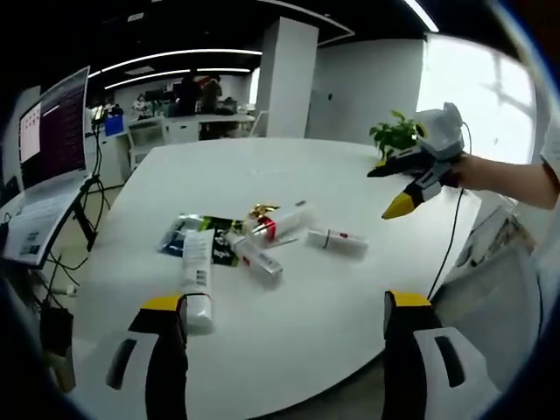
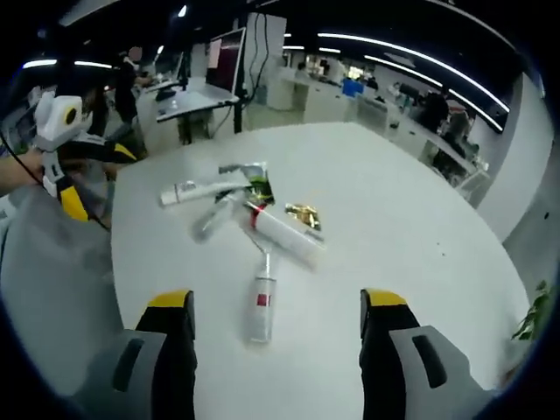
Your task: Arrange the skincare products in the storage area until every visible bottle or jar stands upright without overlapping.
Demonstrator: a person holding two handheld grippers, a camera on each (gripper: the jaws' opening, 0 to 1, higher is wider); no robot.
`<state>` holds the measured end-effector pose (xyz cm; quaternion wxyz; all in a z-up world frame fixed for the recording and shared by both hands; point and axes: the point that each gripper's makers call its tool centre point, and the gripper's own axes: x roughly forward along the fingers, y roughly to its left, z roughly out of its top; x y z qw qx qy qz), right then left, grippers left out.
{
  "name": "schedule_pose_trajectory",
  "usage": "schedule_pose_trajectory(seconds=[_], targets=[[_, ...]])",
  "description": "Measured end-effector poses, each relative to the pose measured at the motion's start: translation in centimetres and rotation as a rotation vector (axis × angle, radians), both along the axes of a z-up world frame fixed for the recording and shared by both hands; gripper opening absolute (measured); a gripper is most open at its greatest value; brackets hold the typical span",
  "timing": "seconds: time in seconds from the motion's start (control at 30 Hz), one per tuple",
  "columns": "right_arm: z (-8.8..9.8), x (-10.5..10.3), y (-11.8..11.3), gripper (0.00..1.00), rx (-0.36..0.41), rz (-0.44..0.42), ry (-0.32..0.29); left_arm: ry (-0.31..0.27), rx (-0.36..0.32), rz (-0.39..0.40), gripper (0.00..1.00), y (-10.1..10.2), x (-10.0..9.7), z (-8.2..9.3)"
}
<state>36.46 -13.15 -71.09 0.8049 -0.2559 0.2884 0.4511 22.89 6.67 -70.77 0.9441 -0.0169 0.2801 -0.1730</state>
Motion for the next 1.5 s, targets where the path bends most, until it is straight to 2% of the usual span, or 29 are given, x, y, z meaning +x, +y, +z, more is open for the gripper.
schedule_pose_trajectory(seconds=[0.2, 0.47, 0.67, 0.9, 1.17, 1.4, 1.5], targets=[[-0.4, 1.4, 1.1, 0.75, -0.055, 0.069, -0.014, -0.001, -0.009, 0.012, 0.87, 0.2, 0.0, 0.1], [-0.2, 3.4, 2.3, 0.76, -0.07, 0.109, -0.024, 0.002, -0.007, 0.014, 0.86, 0.4, 0.1, 0.0], [-0.9, 4.8, 3.4, 0.75, -0.091, 0.15, -0.031, 0.008, 0.003, -0.001, 0.85, 0.1, -0.1, -0.2], [-1.4, 6.0, 5.4, 0.73, -0.123, 0.229, -0.034, 0.007, 0.001, -0.005, 0.85, 0.0, -0.1, -0.1], [-2.7, 7.4, 7.4, 0.66, -0.174, 0.32, -0.034, 0.013, -0.01, 0.006, 0.85, 0.1, -0.1, -0.2], [-4.4, 7.2, 9.3, 0.58, -0.211, 0.418, -0.026, 0.015, -0.017, 0.01, 0.85, 0.1, 0.0, -0.3], [-5.2, 7.3, 9.8, 0.52, -0.239, 0.464, -0.022, 0.017, -0.025, 0.013, 0.85, 0.2, -0.1, -0.3]])
